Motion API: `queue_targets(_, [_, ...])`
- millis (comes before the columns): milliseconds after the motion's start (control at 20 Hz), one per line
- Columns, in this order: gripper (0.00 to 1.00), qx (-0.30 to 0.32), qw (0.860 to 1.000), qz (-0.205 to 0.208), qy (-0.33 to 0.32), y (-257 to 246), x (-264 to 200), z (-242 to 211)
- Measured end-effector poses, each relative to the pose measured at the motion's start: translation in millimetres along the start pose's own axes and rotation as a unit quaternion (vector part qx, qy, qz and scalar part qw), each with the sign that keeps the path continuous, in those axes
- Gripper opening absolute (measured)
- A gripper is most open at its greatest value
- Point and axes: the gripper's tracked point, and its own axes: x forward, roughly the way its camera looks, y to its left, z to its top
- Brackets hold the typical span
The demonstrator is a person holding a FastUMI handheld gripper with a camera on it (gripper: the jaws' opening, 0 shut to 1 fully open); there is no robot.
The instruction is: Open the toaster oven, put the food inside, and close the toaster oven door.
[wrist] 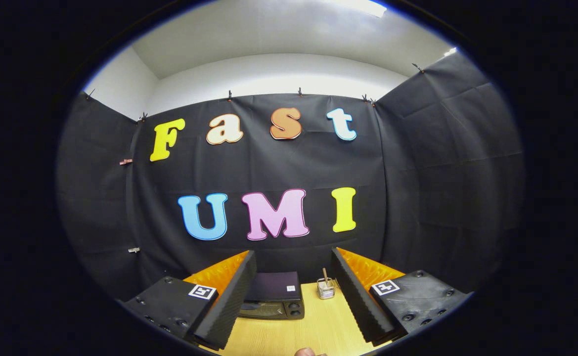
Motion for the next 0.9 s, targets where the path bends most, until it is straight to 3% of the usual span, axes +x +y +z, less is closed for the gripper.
queue_targets(900, [0.98, 0.0, 1.0, -0.008, -0.003, -14.8, 1.4, -2.3])
